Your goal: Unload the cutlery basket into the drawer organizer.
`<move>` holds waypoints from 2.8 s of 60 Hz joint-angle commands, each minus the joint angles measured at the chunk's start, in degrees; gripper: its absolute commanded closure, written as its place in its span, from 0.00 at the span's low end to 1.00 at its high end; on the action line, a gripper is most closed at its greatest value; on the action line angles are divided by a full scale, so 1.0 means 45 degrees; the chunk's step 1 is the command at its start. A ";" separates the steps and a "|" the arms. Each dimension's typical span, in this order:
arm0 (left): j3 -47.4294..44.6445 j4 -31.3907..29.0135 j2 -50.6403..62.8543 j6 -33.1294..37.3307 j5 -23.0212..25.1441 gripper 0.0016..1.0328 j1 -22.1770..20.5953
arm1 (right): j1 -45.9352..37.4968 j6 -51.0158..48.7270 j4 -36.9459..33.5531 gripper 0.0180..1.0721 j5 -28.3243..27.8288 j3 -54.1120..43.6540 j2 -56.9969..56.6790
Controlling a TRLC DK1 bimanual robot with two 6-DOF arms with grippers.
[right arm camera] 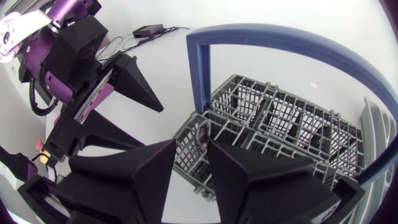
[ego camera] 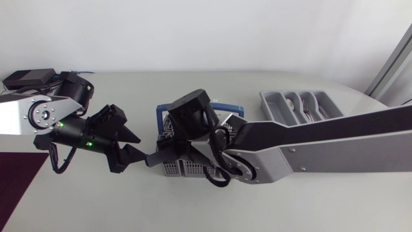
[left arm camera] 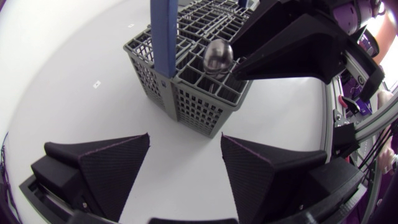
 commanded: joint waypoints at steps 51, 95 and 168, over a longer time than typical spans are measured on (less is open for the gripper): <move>-0.0226 0.0047 0.0379 0.0313 0.0213 0.05 0.0037 | -0.0074 -0.0027 0.0924 0.91 -0.0262 -0.1039 -0.0147; -0.0285 0.0047 0.0458 0.0352 0.0213 0.05 -0.0002 | -0.0093 -0.0535 0.1432 0.95 -0.0262 -0.1527 -0.1280; -0.0753 -0.0051 -0.1007 -0.0195 0.0291 0.05 -0.0392 | 0.0727 -0.2605 -0.1087 0.95 -0.0379 -0.0844 -0.4776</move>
